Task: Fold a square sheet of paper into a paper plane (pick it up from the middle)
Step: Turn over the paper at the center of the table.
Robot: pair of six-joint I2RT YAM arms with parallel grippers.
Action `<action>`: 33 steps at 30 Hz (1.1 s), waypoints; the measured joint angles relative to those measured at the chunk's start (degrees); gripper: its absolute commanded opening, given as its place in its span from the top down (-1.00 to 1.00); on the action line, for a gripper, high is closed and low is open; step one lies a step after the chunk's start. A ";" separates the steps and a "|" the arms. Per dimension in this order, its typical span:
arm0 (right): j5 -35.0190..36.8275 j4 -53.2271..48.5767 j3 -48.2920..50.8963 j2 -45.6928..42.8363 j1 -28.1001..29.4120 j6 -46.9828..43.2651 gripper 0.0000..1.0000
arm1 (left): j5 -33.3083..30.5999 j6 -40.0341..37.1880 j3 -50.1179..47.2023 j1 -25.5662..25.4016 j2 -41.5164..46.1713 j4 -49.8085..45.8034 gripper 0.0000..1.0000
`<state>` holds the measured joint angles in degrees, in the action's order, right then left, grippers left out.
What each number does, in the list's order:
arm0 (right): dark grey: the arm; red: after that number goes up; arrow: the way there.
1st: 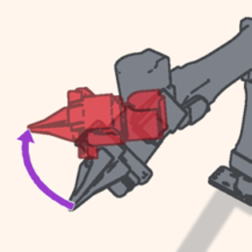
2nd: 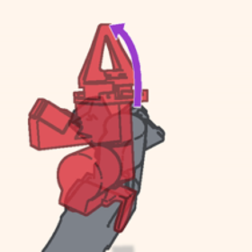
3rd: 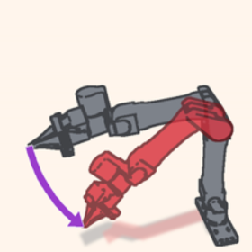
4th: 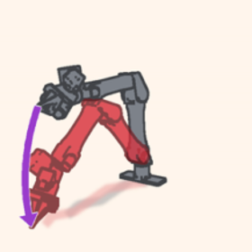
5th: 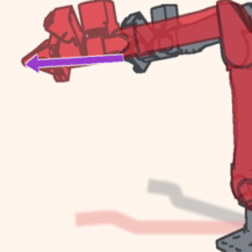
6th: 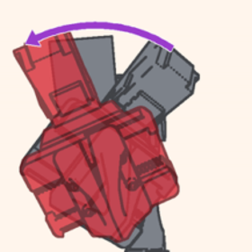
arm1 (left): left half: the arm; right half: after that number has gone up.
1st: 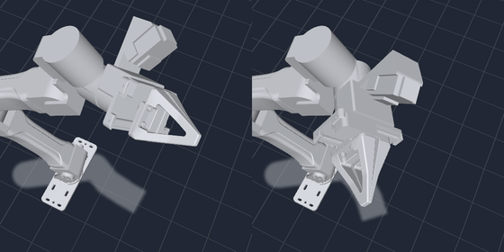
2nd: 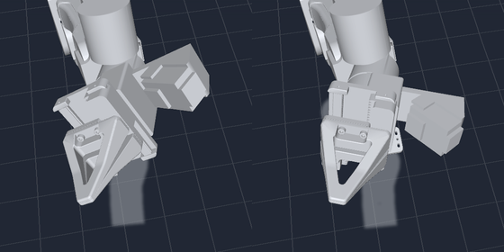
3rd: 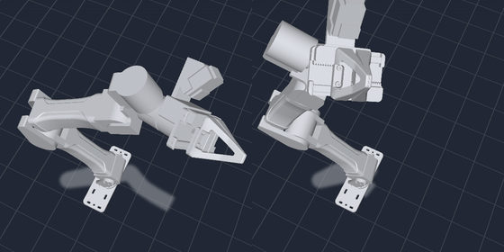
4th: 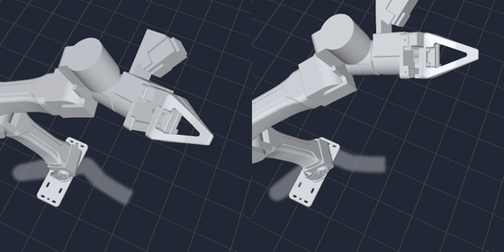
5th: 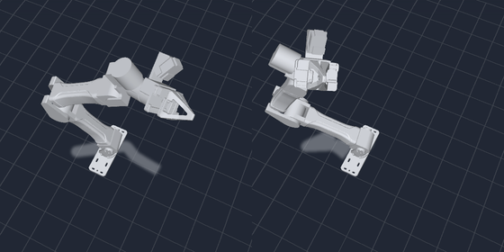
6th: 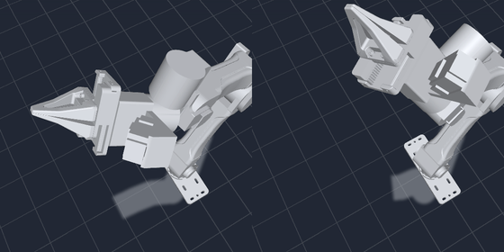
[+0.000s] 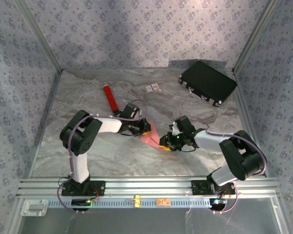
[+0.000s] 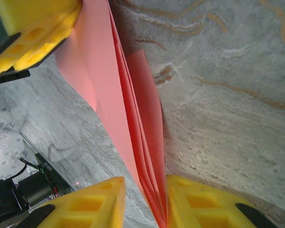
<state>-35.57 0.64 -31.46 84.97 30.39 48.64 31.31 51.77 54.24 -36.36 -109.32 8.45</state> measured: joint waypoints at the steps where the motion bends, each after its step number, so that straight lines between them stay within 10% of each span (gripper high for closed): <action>1: -0.02 0.09 0.00 0.00 -0.15 -0.22 0.54 | 0.00 0.00 0.00 0.00 0.00 0.00 0.77; 11: -1.14 0.92 0.02 0.00 -0.98 -1.81 0.82 | 0.63 0.72 0.04 0.00 0.04 0.46 0.63; 19: -1.22 0.90 1.03 -1.57 -1.29 -3.63 0.90 | -2.73 0.90 -1.25 0.48 7.85 -0.83 0.11; 33: 6.69 -5.27 1.40 -16.22 -2.56 -8.98 0.90 | -8.13 -1.38 1.11 5.18 16.92 -12.13 -0.03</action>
<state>-28.88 -4.62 -30.06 68.75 27.83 39.66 23.18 50.39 55.35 -31.18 -92.40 -3.68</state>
